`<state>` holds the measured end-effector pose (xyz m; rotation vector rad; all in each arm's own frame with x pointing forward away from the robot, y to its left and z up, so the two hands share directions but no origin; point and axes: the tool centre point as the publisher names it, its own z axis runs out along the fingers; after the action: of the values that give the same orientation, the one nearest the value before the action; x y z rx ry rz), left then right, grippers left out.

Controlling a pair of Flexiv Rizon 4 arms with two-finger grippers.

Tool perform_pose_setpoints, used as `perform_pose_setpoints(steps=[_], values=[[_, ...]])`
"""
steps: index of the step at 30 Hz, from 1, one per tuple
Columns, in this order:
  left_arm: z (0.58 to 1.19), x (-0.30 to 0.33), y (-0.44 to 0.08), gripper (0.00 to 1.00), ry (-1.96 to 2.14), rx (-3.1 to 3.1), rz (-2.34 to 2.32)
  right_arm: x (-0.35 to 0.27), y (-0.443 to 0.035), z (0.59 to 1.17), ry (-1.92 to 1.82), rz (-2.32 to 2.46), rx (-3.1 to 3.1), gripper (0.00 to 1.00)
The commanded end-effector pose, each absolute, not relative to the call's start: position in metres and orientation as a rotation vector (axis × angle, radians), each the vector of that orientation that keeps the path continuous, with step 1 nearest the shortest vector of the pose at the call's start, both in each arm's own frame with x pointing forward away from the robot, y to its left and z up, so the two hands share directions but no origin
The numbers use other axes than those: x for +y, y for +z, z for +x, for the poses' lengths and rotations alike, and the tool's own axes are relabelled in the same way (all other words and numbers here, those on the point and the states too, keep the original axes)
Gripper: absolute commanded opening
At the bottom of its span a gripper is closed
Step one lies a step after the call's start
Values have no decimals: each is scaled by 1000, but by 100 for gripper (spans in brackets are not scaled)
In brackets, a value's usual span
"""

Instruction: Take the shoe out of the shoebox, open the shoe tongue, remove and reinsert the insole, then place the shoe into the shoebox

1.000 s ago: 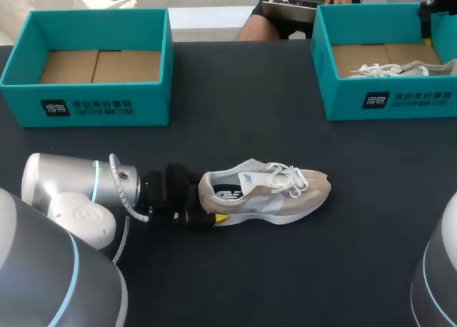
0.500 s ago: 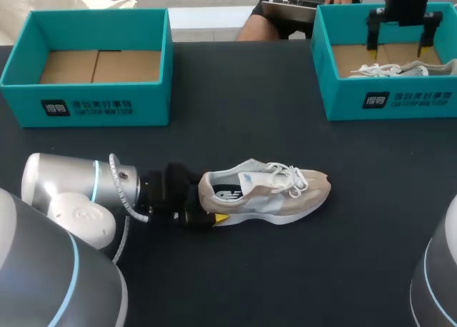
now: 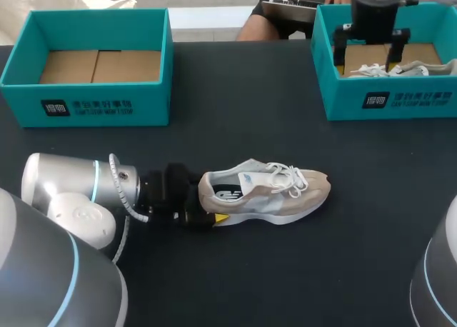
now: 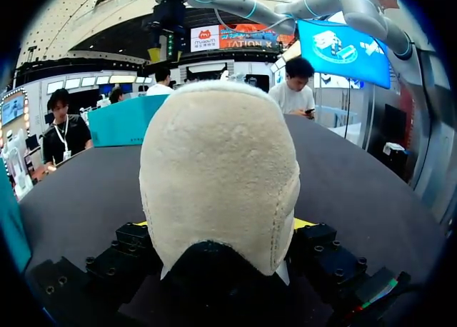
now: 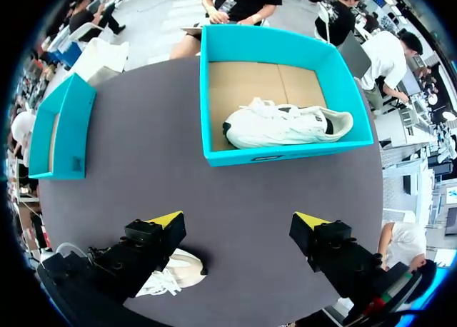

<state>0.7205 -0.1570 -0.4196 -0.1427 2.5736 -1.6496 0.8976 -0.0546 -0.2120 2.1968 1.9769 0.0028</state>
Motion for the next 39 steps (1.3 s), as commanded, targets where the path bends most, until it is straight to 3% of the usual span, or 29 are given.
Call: perform_pose_setpoints(steps=[1, 6, 31, 39], values=[[720, -157, -421, 0, -1646, 2577, -141, -56, -213, 896, 14, 2194, 1977, 100], [720, -157, -421, 0, -1646, 2577, -141, -56, -213, 896, 14, 2194, 1977, 100], [720, -157, -421, 0, -1646, 2577, -141, 160, -248, 744, 14, 2374, 1872, 100], [720, -157, -421, 0, -1646, 2577, -141, 192, -285, 710, 119, 2525, 1737, 100]])
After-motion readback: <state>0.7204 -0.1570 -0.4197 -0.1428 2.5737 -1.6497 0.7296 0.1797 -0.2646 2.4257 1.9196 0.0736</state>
